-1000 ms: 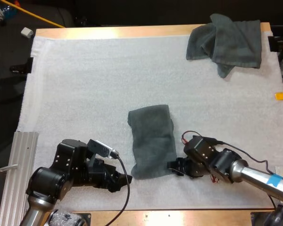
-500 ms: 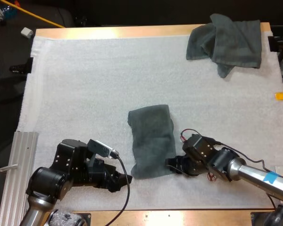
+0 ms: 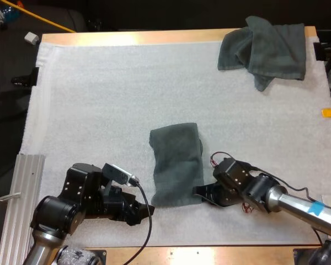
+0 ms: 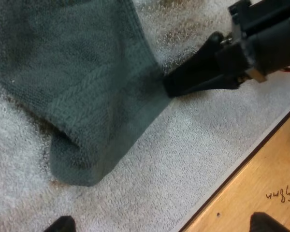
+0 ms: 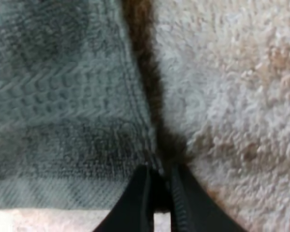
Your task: Pick towel from pile, fold and stack
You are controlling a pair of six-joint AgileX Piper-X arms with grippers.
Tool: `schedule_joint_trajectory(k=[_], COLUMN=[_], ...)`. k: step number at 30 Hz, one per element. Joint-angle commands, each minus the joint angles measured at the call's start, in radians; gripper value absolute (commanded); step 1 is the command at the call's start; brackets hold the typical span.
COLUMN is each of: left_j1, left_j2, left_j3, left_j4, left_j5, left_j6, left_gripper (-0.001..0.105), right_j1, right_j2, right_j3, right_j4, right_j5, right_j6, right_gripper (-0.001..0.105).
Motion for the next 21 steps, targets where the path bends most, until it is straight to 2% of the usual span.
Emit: schedule_joint_trajectory(k=[1,3,8,13,21], left_j1=[-0.002,-0.005,-0.004,-0.003,-0.02], left_j2=[-0.002,-0.001,0.0,0.033,0.163], left_j3=[-0.004,-0.001,0.003,0.004,0.003], left_j4=[0.004,-0.005,-0.028,-0.059,-0.117], left_j5=[0.007,0.006,0.004,0.009,0.017], left_j6=[0.011,0.004,0.009,0.014,0.014], left_gripper=[0.068,0.068,0.068,0.068,0.068], right_j1=[-0.004,0.001,-0.001,-0.002,-0.004], right_j2=[-0.065,-0.069,-0.173,-0.237,-0.268], right_j3=[0.005,0.001,0.0,0.0,0.0], right_j4=[0.053,0.046,0.191,0.307,0.353], right_j5=[0.016,0.03,0.13,0.184,0.207], right_j6=[-0.032,-0.022,-0.063,-0.099,-0.106], right_gripper=[0.0,0.0,0.0,0.0,0.0])
